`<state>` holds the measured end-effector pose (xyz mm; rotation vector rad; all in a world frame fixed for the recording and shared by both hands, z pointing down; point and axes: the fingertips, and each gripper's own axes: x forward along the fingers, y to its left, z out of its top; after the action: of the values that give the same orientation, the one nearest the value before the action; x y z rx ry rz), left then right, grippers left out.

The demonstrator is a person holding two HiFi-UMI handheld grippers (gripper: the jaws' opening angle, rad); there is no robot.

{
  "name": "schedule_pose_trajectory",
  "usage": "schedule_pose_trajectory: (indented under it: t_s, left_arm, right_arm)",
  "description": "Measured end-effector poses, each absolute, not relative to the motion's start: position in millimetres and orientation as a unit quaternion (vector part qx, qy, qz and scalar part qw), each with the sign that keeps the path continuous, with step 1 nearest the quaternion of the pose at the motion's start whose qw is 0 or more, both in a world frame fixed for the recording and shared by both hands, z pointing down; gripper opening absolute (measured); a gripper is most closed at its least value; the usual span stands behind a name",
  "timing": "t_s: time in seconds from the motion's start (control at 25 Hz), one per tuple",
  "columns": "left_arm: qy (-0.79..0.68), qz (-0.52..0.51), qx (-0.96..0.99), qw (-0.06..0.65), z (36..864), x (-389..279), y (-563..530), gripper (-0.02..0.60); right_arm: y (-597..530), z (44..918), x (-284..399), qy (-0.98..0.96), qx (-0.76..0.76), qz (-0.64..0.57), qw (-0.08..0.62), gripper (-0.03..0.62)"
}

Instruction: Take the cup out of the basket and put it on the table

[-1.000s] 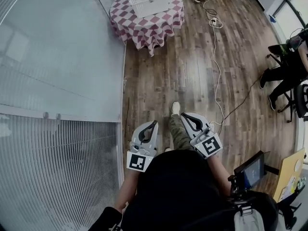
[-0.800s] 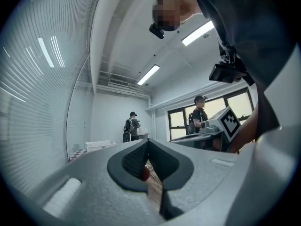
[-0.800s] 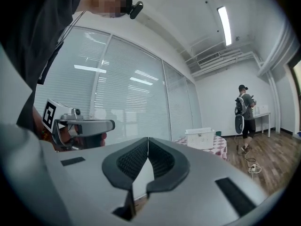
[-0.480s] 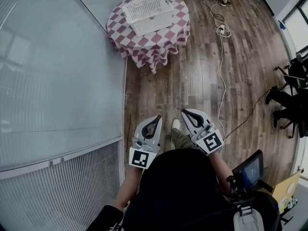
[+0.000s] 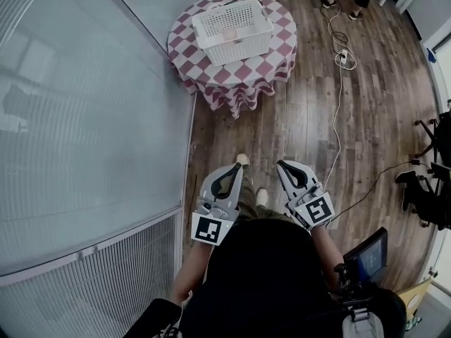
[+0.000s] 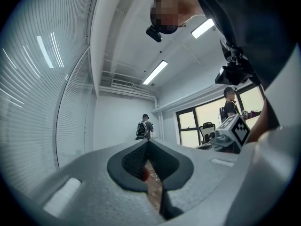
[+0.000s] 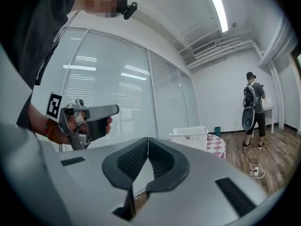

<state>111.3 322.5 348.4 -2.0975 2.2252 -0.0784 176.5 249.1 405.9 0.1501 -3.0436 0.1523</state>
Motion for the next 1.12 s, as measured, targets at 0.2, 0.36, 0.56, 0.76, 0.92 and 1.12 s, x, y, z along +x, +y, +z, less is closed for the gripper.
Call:
schedule_pose_trajectory:
  t_s: [0.2, 0.36, 0.56, 0.76, 0.92, 1.12]
  left_arm:
    - [0.736, -0.043, -0.676, 0.024, 371.3, 43.7, 284.9, 0.006]
    - [0.732, -0.024, -0.681, 0.032, 378.5, -12.4, 234.2, 0.006]
    - [0.715, -0.054, -0.697, 0.027, 383.5, -77.1, 152.3, 0.005]
    - [0.689, -0.039, -0.724, 0.009, 372.9, -125.8, 74.5, 0.005]
    - [0.67, -0.049, -0.741, -0.015, 377.0, -171.6, 19.2, 0.006]
    - [0.648, -0.135, -0.747, -0.062, 408.9, -235.0, -27.0, 0.006]
  right_arm:
    - [208.0, 422.1, 160.2, -0.994, 0.073, 0.046, 0.061, 0.012]
    - [147.0, 437.9, 142.6, -0.99, 0.105, 0.037, 0.09, 0.012]
    - [62.1, 423.5, 98.1, -0.987, 0.138, 0.029, 0.081, 0.012]
    - [7.1, 402.2, 31.1, -0.988, 0.121, 0.02, 0.088, 0.012]
    - [-31.8, 399.5, -23.1, -0.989, 0.11, 0.024, 0.095, 0.012]
    - [-61.2, 402.7, -71.7, -0.99, 0.091, 0.031, 0.1, 0.012]
